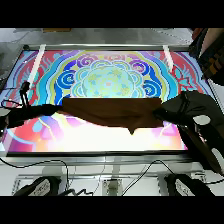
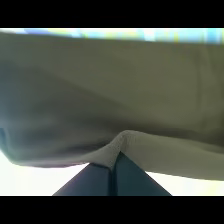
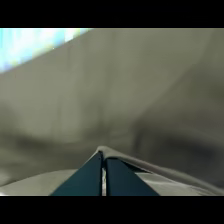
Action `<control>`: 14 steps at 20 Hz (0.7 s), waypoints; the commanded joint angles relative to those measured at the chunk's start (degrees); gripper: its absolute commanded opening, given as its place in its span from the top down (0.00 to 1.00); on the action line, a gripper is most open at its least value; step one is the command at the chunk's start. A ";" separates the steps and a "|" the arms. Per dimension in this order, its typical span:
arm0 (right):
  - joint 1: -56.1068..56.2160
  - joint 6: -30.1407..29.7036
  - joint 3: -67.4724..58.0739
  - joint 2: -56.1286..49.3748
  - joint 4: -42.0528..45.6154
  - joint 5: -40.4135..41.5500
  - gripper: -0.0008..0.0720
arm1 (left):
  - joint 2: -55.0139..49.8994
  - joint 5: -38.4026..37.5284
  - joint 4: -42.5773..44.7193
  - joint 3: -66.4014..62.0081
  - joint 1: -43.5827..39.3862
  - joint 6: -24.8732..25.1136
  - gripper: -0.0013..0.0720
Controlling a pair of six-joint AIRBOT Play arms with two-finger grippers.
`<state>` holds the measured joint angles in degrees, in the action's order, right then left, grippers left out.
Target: Fold the clothes and pants, and hang the long-sleeved shirts on hangers.
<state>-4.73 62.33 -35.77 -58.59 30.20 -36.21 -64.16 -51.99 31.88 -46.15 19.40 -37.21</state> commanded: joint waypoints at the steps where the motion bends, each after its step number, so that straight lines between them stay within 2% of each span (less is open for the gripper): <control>1: 6.73 1.81 -3.89 -4.87 -1.68 24.24 0.97 | -0.87 17.27 -5.16 -0.20 -2.78 0.22 0.97; 3: 8.02 3.65 -6.75 -9.53 -1.95 29.70 0.97 | -3.50 24.24 -5.40 -0.22 -5.81 0.22 0.97; 5: 7.98 4.92 -10.16 -14.23 -1.95 31.34 0.97 | -7.41 30.47 -5.40 -0.22 -9.46 0.22 0.97; 9: 7.98 4.92 -16.09 -23.04 -1.92 32.83 0.97 | -16.13 44.48 -5.40 -0.52 -17.03 0.20 0.97; 12: 8.00 4.92 -18.36 -27.91 -1.92 32.30 0.97 | -20.98 51.10 -5.38 -1.97 -20.87 0.17 0.96; 13: 7.98 4.94 -18.51 -28.65 -1.92 31.23 0.88 | -22.21 53.29 -5.38 -2.51 -21.81 0.17 0.91; 14: 7.98 4.83 -18.51 -28.79 -1.70 28.85 0.48 | -22.88 54.58 -5.38 -2.97 -22.45 0.17 0.63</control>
<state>3.14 67.11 -52.82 -84.33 28.23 -4.99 -83.42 -5.48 26.46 -47.97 0.01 -37.01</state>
